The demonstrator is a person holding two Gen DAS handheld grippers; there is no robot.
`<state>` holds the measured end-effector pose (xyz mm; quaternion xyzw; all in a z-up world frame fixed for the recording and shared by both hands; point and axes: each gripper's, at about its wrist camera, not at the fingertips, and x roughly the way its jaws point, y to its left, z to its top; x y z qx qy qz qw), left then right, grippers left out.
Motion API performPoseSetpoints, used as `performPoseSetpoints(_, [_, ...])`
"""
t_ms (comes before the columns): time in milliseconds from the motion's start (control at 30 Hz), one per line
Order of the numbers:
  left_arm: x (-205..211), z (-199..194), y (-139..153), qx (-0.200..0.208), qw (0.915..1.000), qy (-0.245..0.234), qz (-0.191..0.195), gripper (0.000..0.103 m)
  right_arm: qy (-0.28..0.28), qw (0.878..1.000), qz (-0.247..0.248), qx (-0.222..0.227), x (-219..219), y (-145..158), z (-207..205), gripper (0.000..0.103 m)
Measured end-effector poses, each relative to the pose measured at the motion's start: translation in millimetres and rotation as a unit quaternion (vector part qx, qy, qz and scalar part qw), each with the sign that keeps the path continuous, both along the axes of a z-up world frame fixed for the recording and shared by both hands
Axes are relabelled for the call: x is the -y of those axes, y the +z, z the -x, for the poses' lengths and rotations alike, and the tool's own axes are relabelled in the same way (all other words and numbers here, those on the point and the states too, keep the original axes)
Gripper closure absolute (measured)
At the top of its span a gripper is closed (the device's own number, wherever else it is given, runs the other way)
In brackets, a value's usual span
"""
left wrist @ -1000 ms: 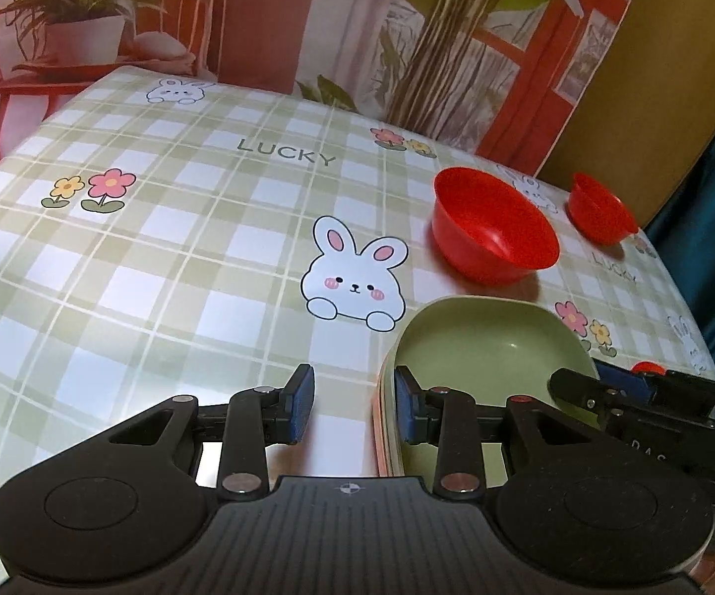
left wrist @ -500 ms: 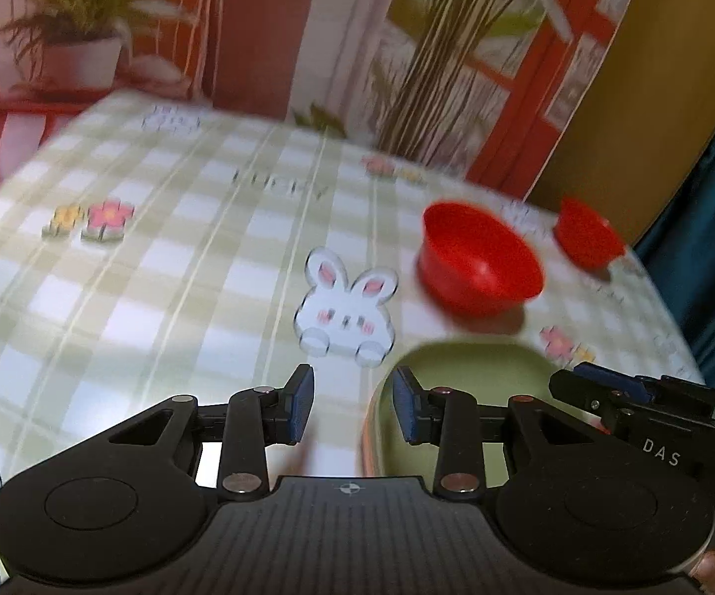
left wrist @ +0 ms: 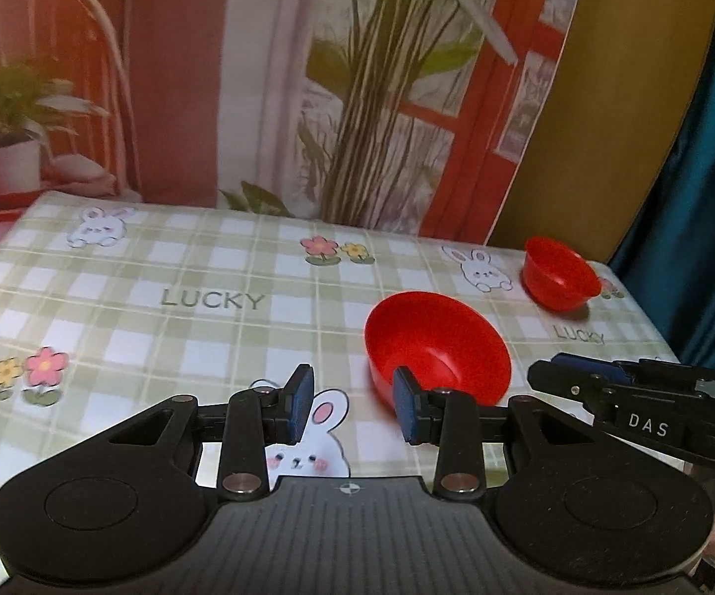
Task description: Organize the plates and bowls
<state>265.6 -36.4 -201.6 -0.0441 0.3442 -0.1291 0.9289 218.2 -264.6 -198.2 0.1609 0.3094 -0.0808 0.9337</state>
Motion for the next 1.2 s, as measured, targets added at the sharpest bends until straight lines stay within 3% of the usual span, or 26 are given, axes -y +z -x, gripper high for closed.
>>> performPoseSetpoints(467, [30.5, -62.9, -42.6, -0.051, 0.9981, -0.032, -0.009, 0.067, -0.02, 0.998, -0.05, -0.045, 24.6, -30.9, -37.2, 0.08])
performPoseSetpoints(533, [33.2, -66.0, -45.7, -0.053, 0.998, -0.034, -0.008, 0.07, -0.018, 0.997, -0.055, -0.046, 25.0, -32.6, -37.7, 0.082])
performPoseSetpoints(600, [35.3, -67.2, -48.0, -0.057, 0.9976, -0.038, -0.008, 0.085, -0.015, 0.997, -0.06, -0.045, 25.3, -33.0, -37.7, 0.086])
performPoseSetpoints(667, [36.9, -67.0, -48.7, -0.059, 0.9972, -0.044, -0.007, 0.086, -0.015, 0.997, -0.064, -0.045, 24.9, -32.0, -36.9, 0.088])
performPoseSetpoints(1200, [36.3, -9.3, 2.0, -0.009, 0.9981, -0.061, 0.0, 0.086, -0.033, 0.998, -0.058, 0.018, 11.0, 23.5, 25.6, 0.088])
